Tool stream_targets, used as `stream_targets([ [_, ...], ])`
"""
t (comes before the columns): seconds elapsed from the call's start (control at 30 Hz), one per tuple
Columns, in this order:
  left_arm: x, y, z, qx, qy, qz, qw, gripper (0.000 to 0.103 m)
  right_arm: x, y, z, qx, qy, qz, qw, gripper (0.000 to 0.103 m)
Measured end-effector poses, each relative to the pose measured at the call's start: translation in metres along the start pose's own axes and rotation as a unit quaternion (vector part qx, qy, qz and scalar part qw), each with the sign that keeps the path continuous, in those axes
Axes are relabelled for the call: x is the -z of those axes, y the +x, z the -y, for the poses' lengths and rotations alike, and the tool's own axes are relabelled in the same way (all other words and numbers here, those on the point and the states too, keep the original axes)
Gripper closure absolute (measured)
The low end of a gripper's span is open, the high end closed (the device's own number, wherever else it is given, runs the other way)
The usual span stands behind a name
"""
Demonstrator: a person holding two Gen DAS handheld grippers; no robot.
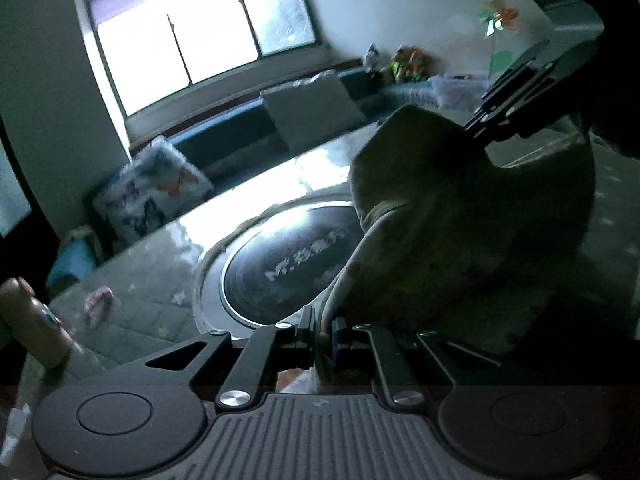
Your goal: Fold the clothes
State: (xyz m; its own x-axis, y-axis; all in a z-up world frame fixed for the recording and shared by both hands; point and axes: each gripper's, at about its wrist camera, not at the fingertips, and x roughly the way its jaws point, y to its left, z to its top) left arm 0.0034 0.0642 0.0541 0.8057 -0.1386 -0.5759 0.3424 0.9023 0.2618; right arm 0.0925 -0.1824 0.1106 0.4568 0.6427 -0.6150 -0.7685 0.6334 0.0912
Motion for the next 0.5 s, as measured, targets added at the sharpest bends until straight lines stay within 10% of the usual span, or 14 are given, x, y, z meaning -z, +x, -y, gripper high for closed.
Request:
stream_targets([
  [0.5,0.012,0.068,-0.027,-0.008,-0.073,-0.065,0.9952,0.091,0.006,0.077,0.042,0.078,0.035,0.026,0.996,0.084],
])
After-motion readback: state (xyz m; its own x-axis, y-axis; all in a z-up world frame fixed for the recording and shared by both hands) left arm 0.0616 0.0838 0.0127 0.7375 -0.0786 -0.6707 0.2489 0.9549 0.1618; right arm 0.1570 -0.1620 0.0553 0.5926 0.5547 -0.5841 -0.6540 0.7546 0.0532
